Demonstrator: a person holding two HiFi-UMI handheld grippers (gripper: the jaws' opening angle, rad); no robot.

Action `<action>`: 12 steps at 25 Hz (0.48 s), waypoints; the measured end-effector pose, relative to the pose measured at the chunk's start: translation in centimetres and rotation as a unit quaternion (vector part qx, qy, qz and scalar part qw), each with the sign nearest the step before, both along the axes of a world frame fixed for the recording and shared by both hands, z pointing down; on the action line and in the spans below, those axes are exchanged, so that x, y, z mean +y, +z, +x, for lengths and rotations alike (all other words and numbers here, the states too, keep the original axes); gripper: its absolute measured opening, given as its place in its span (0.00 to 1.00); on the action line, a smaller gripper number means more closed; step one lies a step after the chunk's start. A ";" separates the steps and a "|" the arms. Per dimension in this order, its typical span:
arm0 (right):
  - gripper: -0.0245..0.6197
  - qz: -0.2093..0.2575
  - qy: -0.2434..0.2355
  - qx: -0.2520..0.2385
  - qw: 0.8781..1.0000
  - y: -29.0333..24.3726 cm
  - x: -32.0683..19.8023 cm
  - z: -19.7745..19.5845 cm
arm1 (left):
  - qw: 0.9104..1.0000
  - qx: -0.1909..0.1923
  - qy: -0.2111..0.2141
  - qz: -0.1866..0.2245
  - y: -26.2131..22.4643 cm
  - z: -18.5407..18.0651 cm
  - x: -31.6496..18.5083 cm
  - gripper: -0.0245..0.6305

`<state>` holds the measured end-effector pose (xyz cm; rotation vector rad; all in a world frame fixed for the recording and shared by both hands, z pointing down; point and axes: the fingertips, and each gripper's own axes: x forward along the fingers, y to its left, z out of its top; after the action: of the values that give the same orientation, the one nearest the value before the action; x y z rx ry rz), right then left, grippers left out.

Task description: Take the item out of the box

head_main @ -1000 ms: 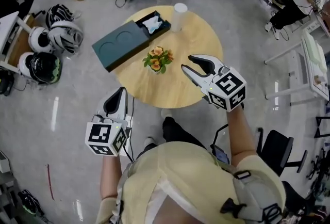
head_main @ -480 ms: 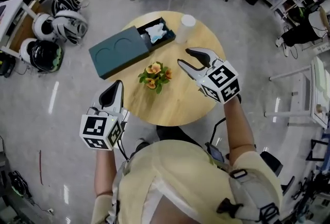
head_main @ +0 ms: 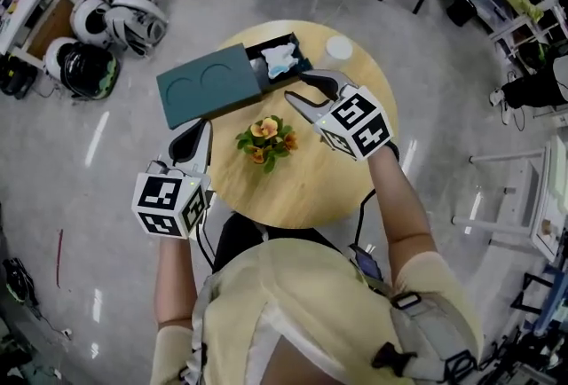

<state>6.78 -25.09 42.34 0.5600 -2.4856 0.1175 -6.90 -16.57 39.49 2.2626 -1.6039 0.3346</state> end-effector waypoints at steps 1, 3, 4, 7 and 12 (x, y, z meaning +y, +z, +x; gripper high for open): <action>0.29 -0.004 -0.001 0.005 1.000 0.5 -0.3 -0.3 | 1.000 -0.002 -0.001 -0.003 0.1 -0.1 -0.2 0.04; 0.29 -0.013 -0.002 0.013 1.000 1.5 -1.0 -1.0 | 1.000 -0.004 -0.002 -0.010 0.3 -0.4 -0.7 0.04; 0.29 -0.018 -0.001 0.017 1.000 2.0 -1.4 -1.3 | 1.000 -0.004 -0.002 -0.012 0.4 -0.6 -1.1 0.04; 0.29 -0.030 -0.002 0.032 0.999 3.5 -2.6 -2.2 | 1.000 -0.005 0.005 -0.015 0.7 -1.0 -2.4 0.04; 0.30 -0.049 0.002 0.065 0.997 5.6 -4.2 -3.3 | 0.999 -0.006 0.030 -0.029 2.0 -0.9 -4.7 0.06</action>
<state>3.44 -29.27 47.93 0.5138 -2.3395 0.1970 -7.76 -21.30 41.54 2.2725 -1.5162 0.4055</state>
